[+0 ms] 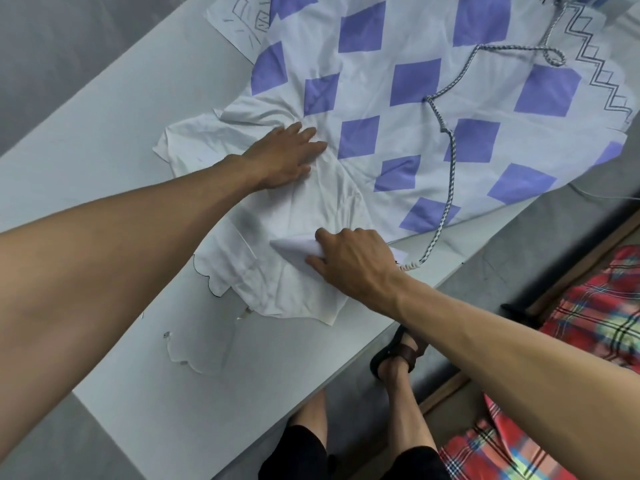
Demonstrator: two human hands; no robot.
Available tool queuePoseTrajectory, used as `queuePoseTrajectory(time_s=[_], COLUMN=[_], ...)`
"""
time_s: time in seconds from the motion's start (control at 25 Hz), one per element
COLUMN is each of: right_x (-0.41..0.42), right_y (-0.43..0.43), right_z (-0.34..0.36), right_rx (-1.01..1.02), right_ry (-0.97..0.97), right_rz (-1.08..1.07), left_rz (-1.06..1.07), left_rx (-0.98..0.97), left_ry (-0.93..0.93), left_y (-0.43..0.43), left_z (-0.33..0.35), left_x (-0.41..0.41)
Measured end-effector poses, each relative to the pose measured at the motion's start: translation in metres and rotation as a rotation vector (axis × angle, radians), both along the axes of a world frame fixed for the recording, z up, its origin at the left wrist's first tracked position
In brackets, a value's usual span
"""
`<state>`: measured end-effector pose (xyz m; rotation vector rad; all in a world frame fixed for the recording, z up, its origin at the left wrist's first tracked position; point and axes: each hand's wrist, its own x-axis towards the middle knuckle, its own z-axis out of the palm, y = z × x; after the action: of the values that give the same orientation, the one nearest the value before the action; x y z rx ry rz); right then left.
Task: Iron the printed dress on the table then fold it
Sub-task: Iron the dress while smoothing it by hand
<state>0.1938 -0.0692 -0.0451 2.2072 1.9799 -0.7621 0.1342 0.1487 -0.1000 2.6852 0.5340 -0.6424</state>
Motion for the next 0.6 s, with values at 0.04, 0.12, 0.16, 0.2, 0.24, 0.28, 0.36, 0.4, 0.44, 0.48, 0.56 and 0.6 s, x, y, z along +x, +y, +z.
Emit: queuePoseTrajectory(time_s=[0.04, 0.12, 0.16, 0.2, 0.24, 0.28, 0.36, 0.4, 0.44, 0.48, 0.56, 0.6], right_x=[0.004, 0.013, 0.015, 0.017, 0.017, 0.015, 0.005, -0.001, -0.008, -0.015, -0.028, -0.033], right_y=[0.002, 0.006, 0.007, 0.007, 0.007, 0.005, -0.001, -0.006, -0.011, -0.016, -0.026, -0.03], right_z=[0.002, 0.002, 0.001, 0.0, -0.002, -0.003, -0.004, -0.005, -0.005, -0.004, -0.005, -0.005], right_rx=[0.016, 0.045, 0.045, 0.035, 0.02, 0.007, 0.0, -0.003, -0.009, -0.019, -0.041, -0.05], right_ry=[-0.014, -0.057, -0.071, -0.07, -0.056, -0.037, -0.012, -0.006, -0.001, 0.008, 0.025, 0.029], right_rz=[-0.029, -0.081, -0.093, -0.102, -0.108, -0.104, -0.056, -0.019, 0.019, 0.057, 0.125, 0.151], left_rz=[0.048, 0.171, 0.213, 0.244, 0.256, 0.25, 0.206, 0.188, 0.177, 0.179, 0.199, 0.209], left_rx=[0.009, 0.007, -0.015, -0.055, -0.097, -0.126, -0.117, -0.091, -0.069, -0.059, -0.071, -0.083], left_ry=[-0.071, -0.139, -0.117, -0.068, -0.006, 0.056, 0.142, 0.165, 0.184, 0.201, 0.229, 0.238], left_y=[-0.001, -0.004, -0.006, -0.01, -0.015, -0.018, -0.022, -0.024, -0.027, -0.029, -0.032, -0.033], left_z=[0.004, 0.011, 0.012, 0.012, 0.01, 0.008, 0.003, 0.001, -0.001, -0.001, 0.0, 0.001], left_x=[-0.008, -0.029, -0.041, -0.051, -0.059, -0.065, -0.07, -0.069, -0.067, -0.065, -0.064, -0.064])
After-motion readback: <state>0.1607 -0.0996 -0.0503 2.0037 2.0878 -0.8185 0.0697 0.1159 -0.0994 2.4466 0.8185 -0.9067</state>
